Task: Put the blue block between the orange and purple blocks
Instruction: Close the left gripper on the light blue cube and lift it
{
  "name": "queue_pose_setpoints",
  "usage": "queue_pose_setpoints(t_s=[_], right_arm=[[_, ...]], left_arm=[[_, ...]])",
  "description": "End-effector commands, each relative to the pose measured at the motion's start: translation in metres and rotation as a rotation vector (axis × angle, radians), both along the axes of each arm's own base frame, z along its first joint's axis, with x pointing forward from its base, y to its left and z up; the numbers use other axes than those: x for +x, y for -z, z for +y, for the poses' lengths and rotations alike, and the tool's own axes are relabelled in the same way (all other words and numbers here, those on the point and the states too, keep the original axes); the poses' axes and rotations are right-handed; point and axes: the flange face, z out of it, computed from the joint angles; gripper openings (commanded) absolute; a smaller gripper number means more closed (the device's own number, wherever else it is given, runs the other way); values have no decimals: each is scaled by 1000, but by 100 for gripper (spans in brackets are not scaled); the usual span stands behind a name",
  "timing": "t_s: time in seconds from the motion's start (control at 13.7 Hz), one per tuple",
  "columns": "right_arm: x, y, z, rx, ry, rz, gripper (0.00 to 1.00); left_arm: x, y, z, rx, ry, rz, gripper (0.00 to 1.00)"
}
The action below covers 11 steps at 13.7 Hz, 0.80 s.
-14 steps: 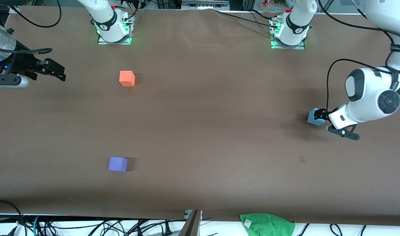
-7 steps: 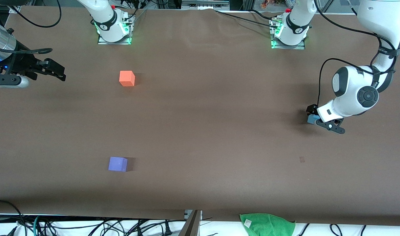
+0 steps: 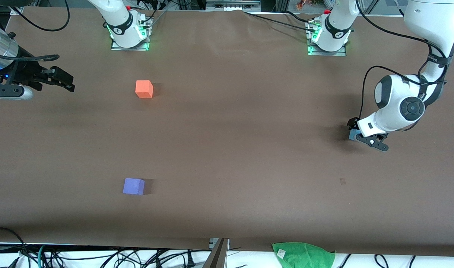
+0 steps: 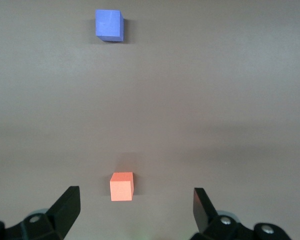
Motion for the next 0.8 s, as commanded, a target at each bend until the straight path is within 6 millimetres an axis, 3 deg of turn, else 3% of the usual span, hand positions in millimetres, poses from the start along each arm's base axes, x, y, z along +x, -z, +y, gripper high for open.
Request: queue_pose_setpoints(t_s=[0.0, 0.15, 0.22, 0.29, 0.36, 0.44, 0.58, 0.73], right_arm=[[-1, -4, 0, -1, 7, -1, 100], [-1, -4, 0, -1, 9, -1, 100], [0, -3, 1, 1, 7, -2, 100], [1, -4, 1, 2, 7, -7, 100], [0, -4, 2, 3, 6, -5, 100], [0, -3, 5, 3, 1, -3, 100], [-1, -4, 5, 3, 1, -2, 100], [0, -3, 3, 2, 4, 1, 100]], left_arm=[[-3, 11, 2, 3, 29, 4, 100], [-4, 18, 4, 2, 24, 15, 79], [-5, 17, 14, 2, 5, 13, 61], [-4, 15, 16, 2, 3, 9, 32], [-1, 10, 17, 4, 3, 3, 15], [1, 7, 16, 5, 6, 0, 6], [5, -7, 13, 9, 7, -8, 5], [17, -41, -22, 2, 53, -14, 5]])
